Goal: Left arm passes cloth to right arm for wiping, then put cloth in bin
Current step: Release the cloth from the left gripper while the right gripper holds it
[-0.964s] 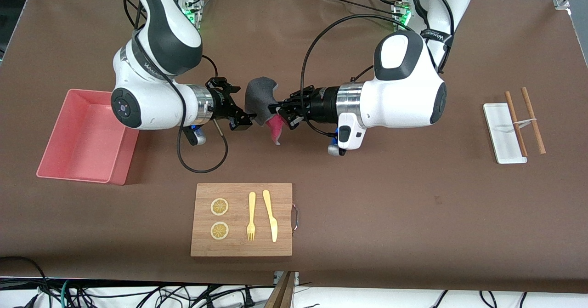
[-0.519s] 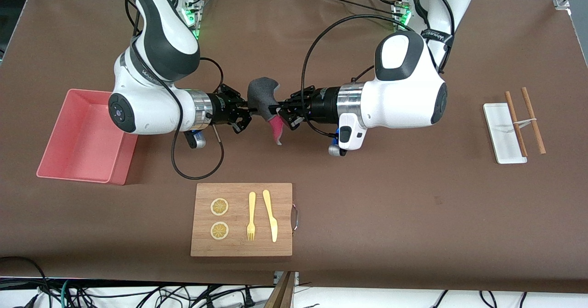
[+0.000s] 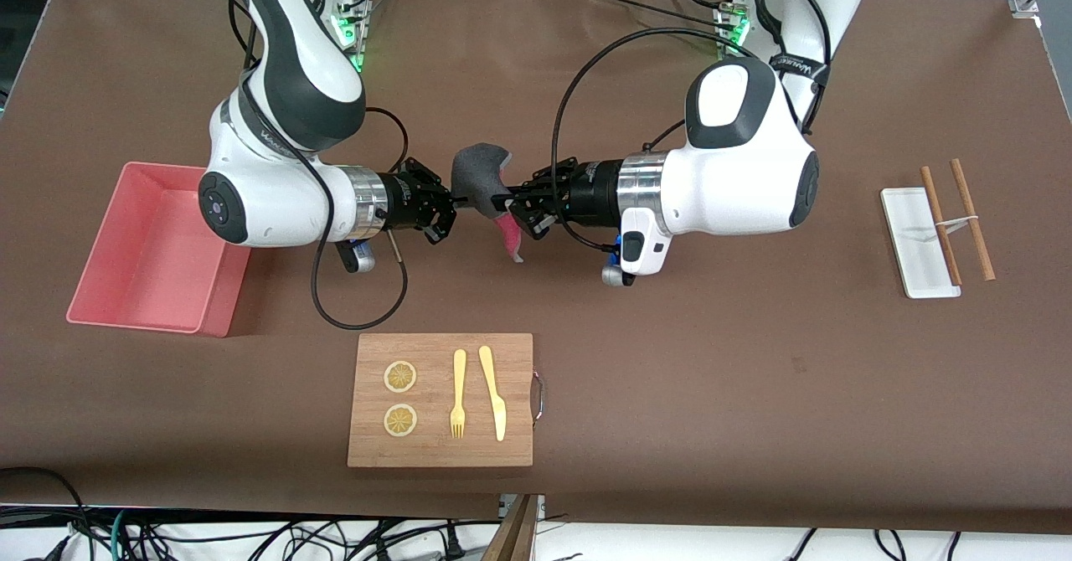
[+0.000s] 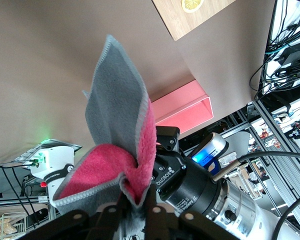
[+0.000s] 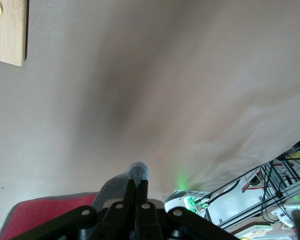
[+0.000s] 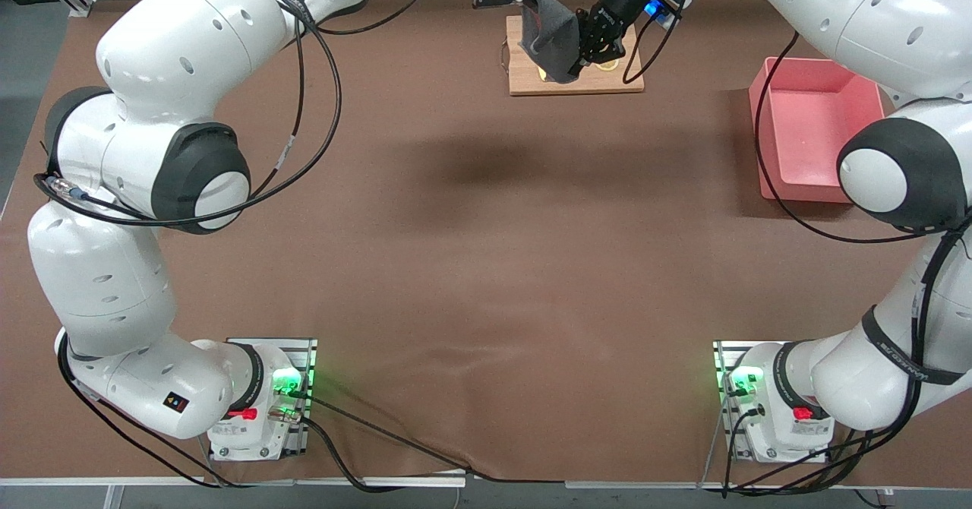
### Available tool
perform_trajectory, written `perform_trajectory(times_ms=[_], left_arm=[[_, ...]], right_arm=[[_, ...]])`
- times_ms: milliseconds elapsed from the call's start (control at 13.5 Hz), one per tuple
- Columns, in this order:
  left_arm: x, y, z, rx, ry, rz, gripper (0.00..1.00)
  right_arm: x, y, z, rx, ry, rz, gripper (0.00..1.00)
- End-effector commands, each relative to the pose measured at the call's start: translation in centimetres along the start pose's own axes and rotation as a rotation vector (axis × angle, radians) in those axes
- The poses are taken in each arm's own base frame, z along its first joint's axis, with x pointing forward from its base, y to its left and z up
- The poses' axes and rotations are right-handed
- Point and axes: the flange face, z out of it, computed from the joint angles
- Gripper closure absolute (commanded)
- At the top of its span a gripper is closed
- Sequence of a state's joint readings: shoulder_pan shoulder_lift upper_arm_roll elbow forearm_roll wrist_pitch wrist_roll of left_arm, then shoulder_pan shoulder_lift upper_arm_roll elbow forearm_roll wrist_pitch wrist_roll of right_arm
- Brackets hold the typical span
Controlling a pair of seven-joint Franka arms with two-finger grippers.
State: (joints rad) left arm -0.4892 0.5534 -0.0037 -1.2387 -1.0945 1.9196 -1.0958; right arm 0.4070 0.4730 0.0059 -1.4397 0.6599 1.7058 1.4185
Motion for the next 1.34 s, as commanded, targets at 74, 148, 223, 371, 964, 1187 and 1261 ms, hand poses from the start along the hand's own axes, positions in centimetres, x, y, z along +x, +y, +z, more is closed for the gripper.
perform_trajectory(times_ms=[74, 148, 223, 371, 964, 1187, 1261], left_arm=[[1.1, 0.6, -2.9, -0.031, -0.007, -0.026, 0.0], [1.5, 0.6, -3.5, -0.023, -0.013, -0.027, 0.0], [2.0, 0.4, -4.3, -0.014, -0.017, -0.035, 0.0], [3.4, 0.0, -6.0, 0.009, -0.02, -0.039, 0.0], [12.9, -6.5, -20.5, 0.26, 0.104, -0.014, 0.0], [11.1, -9.8, -27.3, 0.42, 0.23, 0.144, 0.0], [9.3, -11.0, -28.6, 0.485, 0.26, 0.195, 0.0]], right_arm=[[0.1, -0.2, -0.2, 0.012, -0.004, -0.016, 1.0], [0.2, -0.2, -0.1, 0.01, -0.005, -0.038, 1.0], [0.2, -0.2, 0.0, 0.007, -0.003, -0.049, 1.0], [0.9, -0.4, 1.3, -0.021, 0.036, -0.067, 1.0], [1.0, -1.6, 14.3, -0.203, 0.272, -0.208, 1.0], [1.1, -1.3, 16.0, -0.243, 0.318, -0.238, 1.0], [1.4, -1.3, 16.7, -0.257, 0.319, -0.247, 1.0]])
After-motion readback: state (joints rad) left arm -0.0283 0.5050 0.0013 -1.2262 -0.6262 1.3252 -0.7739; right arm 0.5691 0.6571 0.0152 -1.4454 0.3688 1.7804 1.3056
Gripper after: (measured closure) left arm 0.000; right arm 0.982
